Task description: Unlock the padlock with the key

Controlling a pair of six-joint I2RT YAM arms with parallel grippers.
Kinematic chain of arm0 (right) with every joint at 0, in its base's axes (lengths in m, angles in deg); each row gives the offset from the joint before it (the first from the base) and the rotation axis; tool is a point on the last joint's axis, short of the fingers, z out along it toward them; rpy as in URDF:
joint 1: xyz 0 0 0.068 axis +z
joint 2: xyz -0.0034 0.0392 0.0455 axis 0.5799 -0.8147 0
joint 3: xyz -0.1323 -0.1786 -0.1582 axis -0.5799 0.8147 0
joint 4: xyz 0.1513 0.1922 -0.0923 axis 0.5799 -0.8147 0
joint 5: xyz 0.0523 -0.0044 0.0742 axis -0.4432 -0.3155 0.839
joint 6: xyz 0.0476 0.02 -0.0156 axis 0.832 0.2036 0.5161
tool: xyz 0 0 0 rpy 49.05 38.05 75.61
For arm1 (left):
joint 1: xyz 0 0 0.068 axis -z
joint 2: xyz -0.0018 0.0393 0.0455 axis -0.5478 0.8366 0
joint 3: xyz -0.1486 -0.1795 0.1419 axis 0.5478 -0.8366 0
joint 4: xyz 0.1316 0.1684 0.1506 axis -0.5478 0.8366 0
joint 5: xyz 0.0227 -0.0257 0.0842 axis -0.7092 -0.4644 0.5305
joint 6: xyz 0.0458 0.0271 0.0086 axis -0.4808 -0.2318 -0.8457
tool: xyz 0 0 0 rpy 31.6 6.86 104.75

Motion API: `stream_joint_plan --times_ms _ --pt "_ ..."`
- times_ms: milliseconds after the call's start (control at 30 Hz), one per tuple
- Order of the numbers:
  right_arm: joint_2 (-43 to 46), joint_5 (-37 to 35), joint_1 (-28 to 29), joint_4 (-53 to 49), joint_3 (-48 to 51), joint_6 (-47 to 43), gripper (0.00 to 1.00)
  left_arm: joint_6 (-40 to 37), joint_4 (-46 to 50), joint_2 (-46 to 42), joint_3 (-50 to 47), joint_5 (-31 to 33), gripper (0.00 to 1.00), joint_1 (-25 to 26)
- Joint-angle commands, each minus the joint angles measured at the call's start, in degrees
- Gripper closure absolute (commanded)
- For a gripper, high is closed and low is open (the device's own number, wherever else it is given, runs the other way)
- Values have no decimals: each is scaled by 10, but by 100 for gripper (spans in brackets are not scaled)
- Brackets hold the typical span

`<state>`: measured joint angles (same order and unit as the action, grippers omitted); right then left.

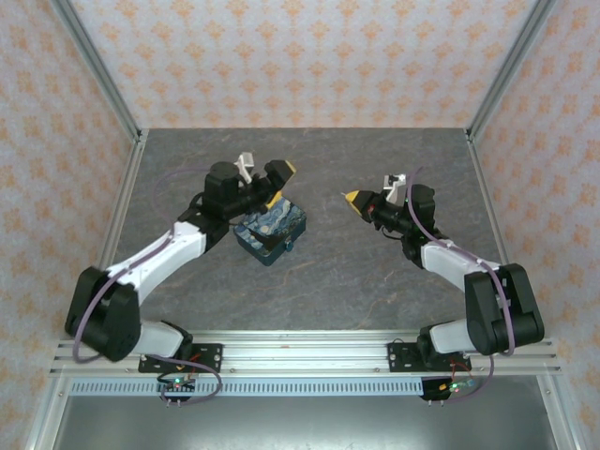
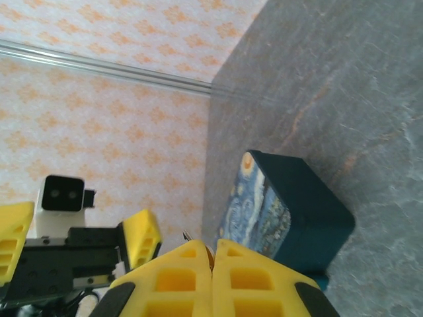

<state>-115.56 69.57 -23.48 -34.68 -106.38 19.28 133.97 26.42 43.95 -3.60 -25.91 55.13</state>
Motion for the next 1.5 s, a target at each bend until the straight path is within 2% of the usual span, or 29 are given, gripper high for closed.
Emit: stream_joint_plan --times_ms 0,167,400,700,800,1033,1167,1300,1467 --pt "21 13 0 -57 -22 -49 100 -38 191 -52 -42 35 0 -28" --pt "8 -4 -1 -80 -25 -66 100 -45 233 -93 -116 22 0 -72" --pt "-20 -40 0 -72 -22 -66 100 -64 175 -31 -140 12 0 -99" --pt "-19 -69 0 -76 -19 -77 100 -114 118 109 -43 -16 0 -115" --pt "-13 -84 0 -89 -20 -84 100 -135 106 168 21 -61 0 -117" --pt "-18 -93 0 -100 -31 -78 100 -213 196 308 213 -133 0 -118" --pt "-38 -99 0 -102 -50 -74 100 -221 220 380 286 -157 0 -113" --pt "-80 -102 0 -101 -89 -64 100 -205 204 388 287 -157 0 -106" --pt "-116 -90 2 -79 -116 -44 100 -195 187 341 211 -147 0 -105"
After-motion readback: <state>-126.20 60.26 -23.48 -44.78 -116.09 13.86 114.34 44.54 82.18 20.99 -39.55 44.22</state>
